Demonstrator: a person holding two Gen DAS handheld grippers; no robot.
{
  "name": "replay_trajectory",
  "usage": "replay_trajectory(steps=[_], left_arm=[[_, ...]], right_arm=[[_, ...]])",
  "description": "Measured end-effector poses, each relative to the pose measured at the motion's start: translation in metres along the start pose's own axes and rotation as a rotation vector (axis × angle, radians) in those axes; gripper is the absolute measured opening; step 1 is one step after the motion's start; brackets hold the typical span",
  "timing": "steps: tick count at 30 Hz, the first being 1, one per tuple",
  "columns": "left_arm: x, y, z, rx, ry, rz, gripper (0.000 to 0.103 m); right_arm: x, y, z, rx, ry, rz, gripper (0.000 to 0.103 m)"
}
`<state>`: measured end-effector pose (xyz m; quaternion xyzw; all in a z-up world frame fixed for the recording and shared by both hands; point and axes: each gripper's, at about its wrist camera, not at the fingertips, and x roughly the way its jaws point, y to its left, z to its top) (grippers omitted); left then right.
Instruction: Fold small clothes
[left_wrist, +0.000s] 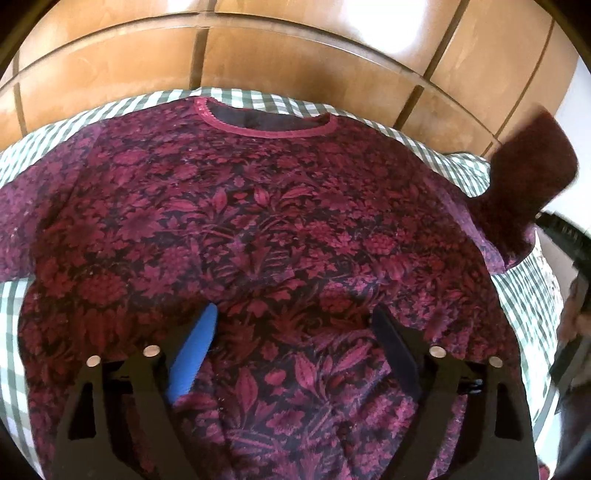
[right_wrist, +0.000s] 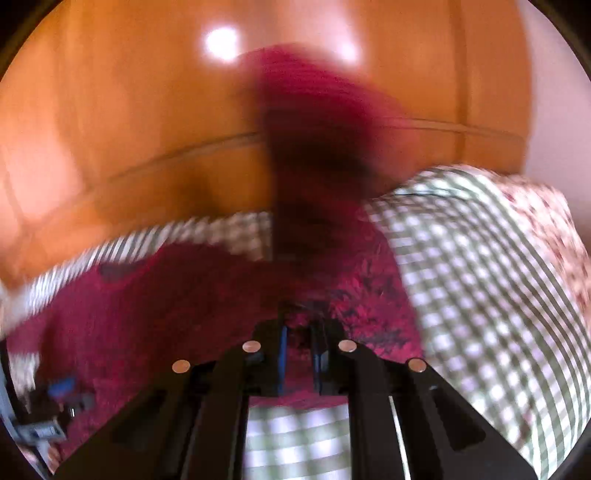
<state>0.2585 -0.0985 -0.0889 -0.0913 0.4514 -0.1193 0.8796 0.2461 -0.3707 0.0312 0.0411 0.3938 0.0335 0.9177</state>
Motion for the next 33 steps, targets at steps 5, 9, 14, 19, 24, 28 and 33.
replay_trajectory(steps=[5, 9, 14, 19, 24, 28, 33], left_arm=[[-0.011, 0.008, 0.008, -0.096, 0.024, -0.104, 0.068], [-0.012, 0.013, 0.02, -0.206, 0.052, -0.269, 0.065], [-0.003, 0.001, 0.033, -0.303, 0.089, -0.452, 0.065], [0.013, -0.019, 0.042, -0.38, 0.142, -0.541, 0.068], [0.031, -0.037, 0.05, -0.431, 0.203, -0.527, 0.08], [0.05, -0.043, 0.045, -0.473, 0.24, -0.419, 0.076], [0.052, -0.052, 0.049, -0.423, 0.232, -0.381, 0.008]], right_arm=[[0.026, 0.049, -0.028, -0.077, 0.088, 0.023, 0.009], [0.025, 0.056, -0.043, -0.056, 0.097, 0.059, 0.034], [-0.002, 0.042, -0.055, 0.169, 0.083, 0.245, 0.094], [0.002, 0.008, -0.084, 0.467, 0.09, 0.432, 0.101], [0.003, -0.008, -0.096, 0.575, 0.017, 0.548, 0.101], [0.003, -0.02, -0.097, 0.667, -0.019, 0.601, 0.101], [0.005, -0.032, -0.095, 0.773, -0.055, 0.624, 0.101]])
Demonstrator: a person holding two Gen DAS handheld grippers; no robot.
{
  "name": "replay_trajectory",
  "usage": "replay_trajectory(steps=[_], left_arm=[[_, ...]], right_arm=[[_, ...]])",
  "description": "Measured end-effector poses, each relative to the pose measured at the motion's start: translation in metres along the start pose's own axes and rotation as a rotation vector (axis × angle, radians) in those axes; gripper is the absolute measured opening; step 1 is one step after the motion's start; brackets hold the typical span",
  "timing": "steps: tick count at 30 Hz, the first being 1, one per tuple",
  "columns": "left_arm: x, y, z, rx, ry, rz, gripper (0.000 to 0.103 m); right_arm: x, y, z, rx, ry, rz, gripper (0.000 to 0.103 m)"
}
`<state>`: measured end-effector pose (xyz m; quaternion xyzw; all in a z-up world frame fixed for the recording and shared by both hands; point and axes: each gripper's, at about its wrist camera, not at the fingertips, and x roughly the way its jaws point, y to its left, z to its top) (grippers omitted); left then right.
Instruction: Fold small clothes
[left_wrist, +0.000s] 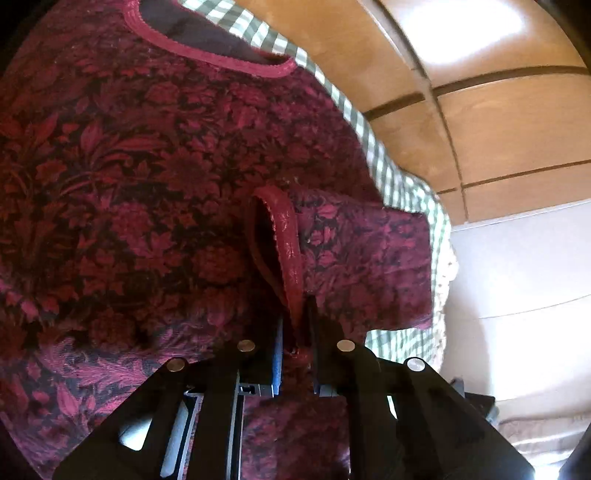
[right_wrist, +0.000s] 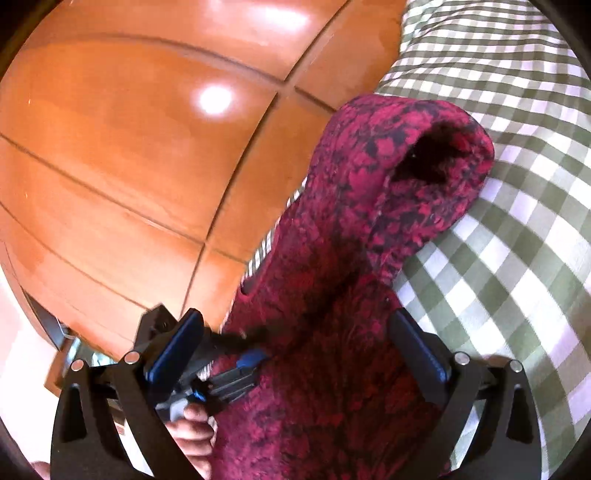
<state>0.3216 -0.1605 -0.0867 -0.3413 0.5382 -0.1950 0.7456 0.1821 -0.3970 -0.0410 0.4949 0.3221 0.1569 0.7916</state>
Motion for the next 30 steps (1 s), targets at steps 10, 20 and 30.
replay_trajectory(steps=[10, 20, 30], left_arm=[[-0.084, -0.009, 0.014, 0.111, -0.204, -0.051, 0.007], [-0.154, 0.053, 0.021, 0.101, -0.335, 0.082, 0.006], [-0.14, 0.139, 0.013, 0.041, -0.291, 0.347, 0.006]], right_arm=[[-0.013, -0.033, 0.036, 0.255, -0.12, 0.121, 0.101], [0.006, -0.036, 0.05, 0.282, -0.08, 0.09, 0.101], [0.034, -0.018, 0.038, 0.142, -0.024, -0.049, 0.101]])
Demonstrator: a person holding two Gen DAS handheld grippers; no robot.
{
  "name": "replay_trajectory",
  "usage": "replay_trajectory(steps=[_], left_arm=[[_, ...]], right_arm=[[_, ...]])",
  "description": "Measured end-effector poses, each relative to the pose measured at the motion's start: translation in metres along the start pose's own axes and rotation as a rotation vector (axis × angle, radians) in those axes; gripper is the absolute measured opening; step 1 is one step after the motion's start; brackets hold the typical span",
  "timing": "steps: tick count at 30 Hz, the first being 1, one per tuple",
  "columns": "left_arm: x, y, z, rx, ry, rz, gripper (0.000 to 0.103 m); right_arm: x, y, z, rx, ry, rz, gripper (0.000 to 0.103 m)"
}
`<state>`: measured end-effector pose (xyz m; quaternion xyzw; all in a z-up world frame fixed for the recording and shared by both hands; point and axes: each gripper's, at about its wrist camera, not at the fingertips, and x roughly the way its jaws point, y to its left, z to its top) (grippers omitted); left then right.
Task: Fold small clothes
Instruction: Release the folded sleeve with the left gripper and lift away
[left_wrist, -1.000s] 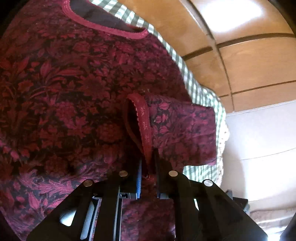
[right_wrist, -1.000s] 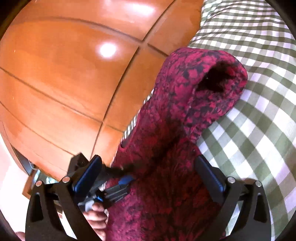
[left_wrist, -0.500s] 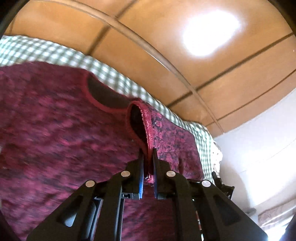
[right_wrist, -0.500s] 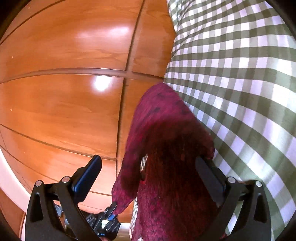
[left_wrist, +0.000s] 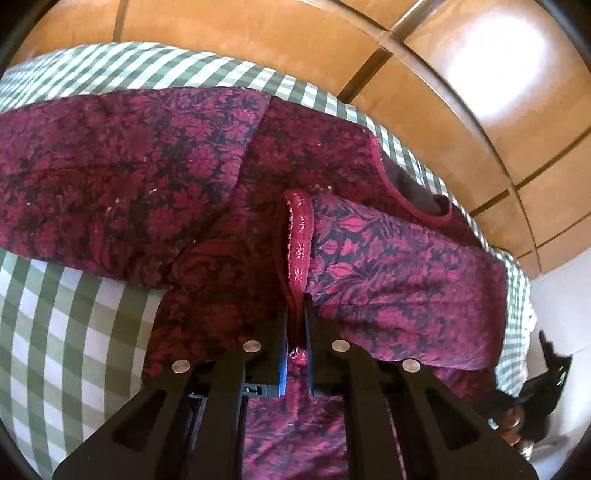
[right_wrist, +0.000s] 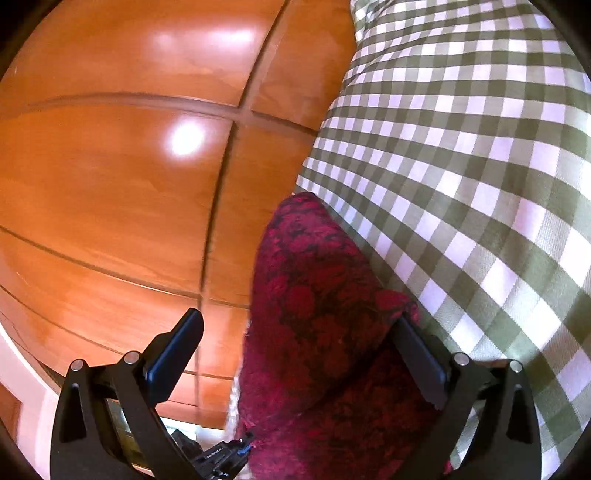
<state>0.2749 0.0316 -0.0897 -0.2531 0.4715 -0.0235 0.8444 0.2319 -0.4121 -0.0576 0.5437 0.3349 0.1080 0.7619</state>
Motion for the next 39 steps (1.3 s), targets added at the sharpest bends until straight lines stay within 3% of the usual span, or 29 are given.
replay_trajectory(steps=[4, 8, 11, 15, 19, 23, 29, 32, 35, 39], left_arm=[[-0.016, -0.015, -0.003, 0.052, -0.032, 0.017, 0.006], [-0.03, -0.022, -0.002, 0.088, -0.075, -0.001, 0.006], [-0.033, -0.03, -0.005, 0.139, -0.102, 0.007, 0.006], [-0.037, -0.034, -0.004, 0.163, -0.128, 0.005, 0.006], [-0.039, -0.034, -0.002, 0.186, -0.137, 0.008, 0.006], [-0.037, -0.028, -0.002, 0.185, -0.142, 0.012, 0.006], [-0.012, -0.013, 0.0, 0.155, -0.08, 0.076, 0.009], [-0.011, -0.012, -0.003, 0.151, -0.104, 0.115, 0.014], [-0.02, -0.012, -0.007, 0.152, -0.136, 0.151, 0.029], [-0.039, 0.005, -0.013, 0.078, -0.173, 0.142, 0.06]], right_arm=[[0.005, 0.012, -0.005, -0.069, 0.033, -0.094, 0.101], [0.004, 0.04, -0.026, -0.283, 0.146, -0.248, 0.101], [0.001, 0.073, -0.043, -0.485, 0.137, -0.289, 0.101], [0.041, 0.114, -0.043, -0.67, 0.118, -0.343, 0.1], [0.093, 0.12, -0.031, -0.735, 0.156, -0.424, 0.095], [0.145, 0.102, -0.016, -0.738, 0.206, -0.55, 0.094], [0.171, 0.074, -0.015, -0.748, 0.188, -0.681, 0.098], [0.177, 0.071, -0.019, -0.752, 0.164, -0.726, 0.101], [0.171, 0.08, -0.03, -0.788, 0.131, -0.755, 0.101], [0.149, 0.094, -0.053, -0.844, 0.068, -0.74, 0.101]])
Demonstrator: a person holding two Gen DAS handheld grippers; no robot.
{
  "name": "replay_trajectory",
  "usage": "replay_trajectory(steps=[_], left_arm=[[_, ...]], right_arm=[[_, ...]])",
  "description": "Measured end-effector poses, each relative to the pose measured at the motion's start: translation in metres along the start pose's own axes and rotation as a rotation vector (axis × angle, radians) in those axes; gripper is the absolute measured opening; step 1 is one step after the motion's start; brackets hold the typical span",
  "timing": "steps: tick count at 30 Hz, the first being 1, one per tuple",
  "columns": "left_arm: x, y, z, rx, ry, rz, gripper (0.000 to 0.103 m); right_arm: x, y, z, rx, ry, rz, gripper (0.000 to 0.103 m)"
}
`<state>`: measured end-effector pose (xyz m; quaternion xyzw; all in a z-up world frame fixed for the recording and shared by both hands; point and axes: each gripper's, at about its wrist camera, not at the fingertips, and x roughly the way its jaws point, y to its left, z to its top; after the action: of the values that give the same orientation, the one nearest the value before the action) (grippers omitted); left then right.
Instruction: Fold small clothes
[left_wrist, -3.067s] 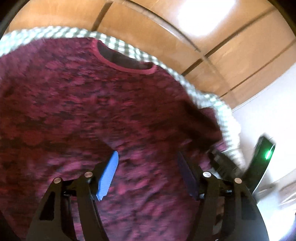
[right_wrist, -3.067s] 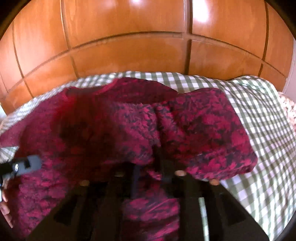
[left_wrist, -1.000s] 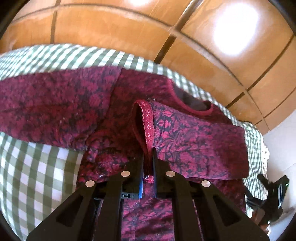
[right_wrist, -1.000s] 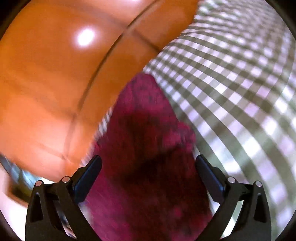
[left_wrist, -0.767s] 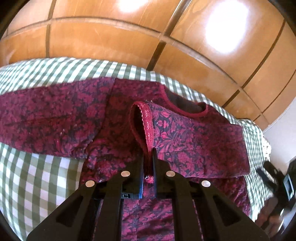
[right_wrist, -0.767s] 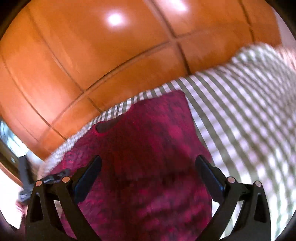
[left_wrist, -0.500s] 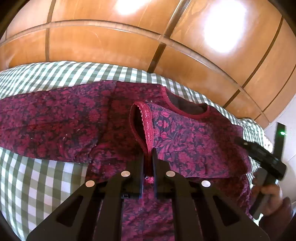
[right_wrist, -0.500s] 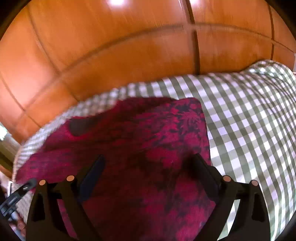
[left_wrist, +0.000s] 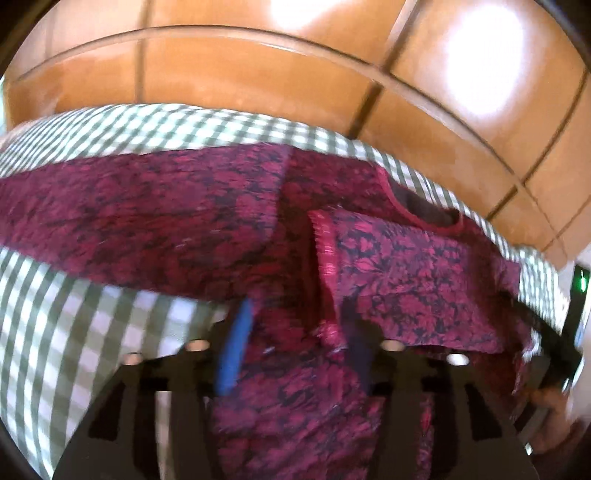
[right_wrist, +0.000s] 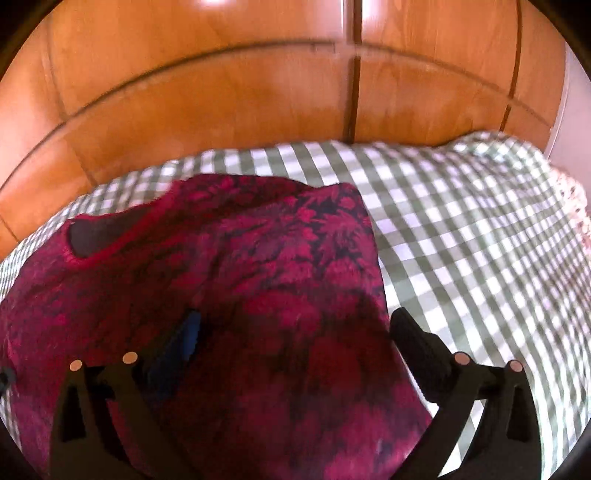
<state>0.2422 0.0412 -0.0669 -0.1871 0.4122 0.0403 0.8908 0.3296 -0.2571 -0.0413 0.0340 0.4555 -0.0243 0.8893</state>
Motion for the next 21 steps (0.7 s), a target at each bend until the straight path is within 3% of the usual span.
replay_trajectory(steps=[5, 7, 9, 13, 16, 21], left_arm=[[-0.019, 0.023, -0.008, -0.061, -0.033, 0.002, 0.062], [-0.028, 0.033, -0.011, -0.072, -0.046, 0.013, 0.064], [-0.035, 0.041, -0.013, -0.072, -0.063, 0.048, 0.075], [-0.053, 0.061, -0.019, -0.054, -0.096, 0.092, 0.075], [-0.063, 0.085, -0.022, -0.091, -0.092, 0.076, 0.075], [-0.071, 0.132, -0.015, -0.178, -0.084, 0.072, 0.075]], right_arm=[[-0.042, 0.01, -0.035, -0.038, -0.06, 0.008, 0.101], [-0.05, 0.014, -0.046, -0.042, -0.045, 0.042, 0.101], [-0.058, 0.019, -0.063, -0.051, 0.003, 0.092, 0.101], [-0.062, 0.039, -0.102, -0.124, 0.089, 0.113, 0.101], [-0.07, 0.048, -0.123, -0.167, 0.065, 0.076, 0.101], [-0.07, 0.04, -0.129, -0.118, 0.075, 0.106, 0.101]])
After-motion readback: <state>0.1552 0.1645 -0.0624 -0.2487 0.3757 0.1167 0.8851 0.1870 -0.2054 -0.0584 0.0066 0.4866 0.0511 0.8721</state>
